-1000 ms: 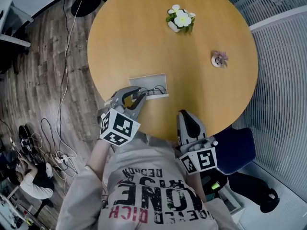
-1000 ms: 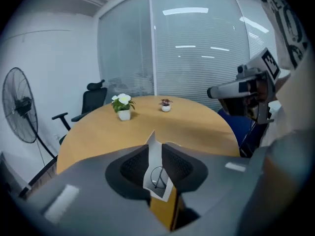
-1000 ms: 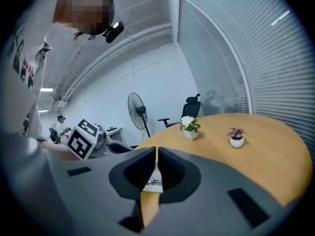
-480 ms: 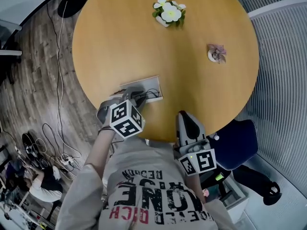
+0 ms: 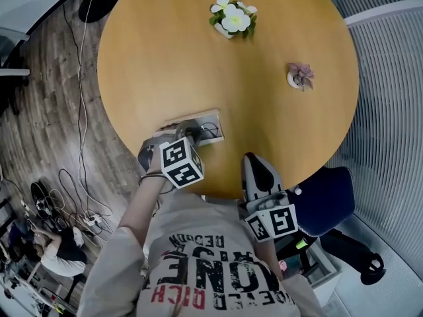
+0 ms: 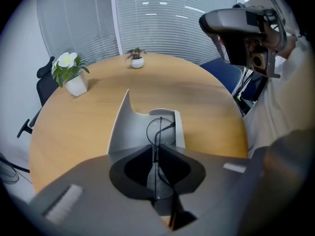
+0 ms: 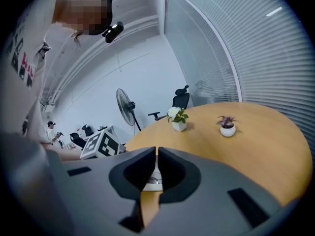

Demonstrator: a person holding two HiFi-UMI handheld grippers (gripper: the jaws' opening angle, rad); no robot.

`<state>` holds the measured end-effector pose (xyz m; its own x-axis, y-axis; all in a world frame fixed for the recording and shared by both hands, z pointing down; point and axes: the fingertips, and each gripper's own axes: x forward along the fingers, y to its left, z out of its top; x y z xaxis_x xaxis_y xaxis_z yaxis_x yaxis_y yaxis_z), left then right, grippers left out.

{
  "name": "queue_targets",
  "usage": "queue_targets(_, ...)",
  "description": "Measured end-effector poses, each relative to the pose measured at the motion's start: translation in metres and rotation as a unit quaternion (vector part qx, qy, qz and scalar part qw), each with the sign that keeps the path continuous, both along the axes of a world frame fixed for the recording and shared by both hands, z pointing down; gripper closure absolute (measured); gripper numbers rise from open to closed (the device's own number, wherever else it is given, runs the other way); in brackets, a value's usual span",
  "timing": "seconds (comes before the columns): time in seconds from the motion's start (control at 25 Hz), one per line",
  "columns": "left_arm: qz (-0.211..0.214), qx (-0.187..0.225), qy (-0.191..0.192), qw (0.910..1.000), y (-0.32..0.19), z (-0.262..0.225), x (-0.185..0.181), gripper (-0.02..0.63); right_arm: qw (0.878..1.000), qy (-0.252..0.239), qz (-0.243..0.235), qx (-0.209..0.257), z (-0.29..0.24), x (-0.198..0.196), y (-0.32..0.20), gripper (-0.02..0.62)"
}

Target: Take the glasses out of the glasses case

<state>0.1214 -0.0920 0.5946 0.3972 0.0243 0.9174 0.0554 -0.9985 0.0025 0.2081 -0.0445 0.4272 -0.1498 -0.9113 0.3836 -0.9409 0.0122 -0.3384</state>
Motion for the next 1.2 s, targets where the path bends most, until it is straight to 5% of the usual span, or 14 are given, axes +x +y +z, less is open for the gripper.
queue_targets(1.2,-0.063,0.066,0.078,0.9928,0.005,-0.077,-0.006,0.591,1.0,0.005,-0.022,0.015,-0.011,-0.014,0.013,0.572)
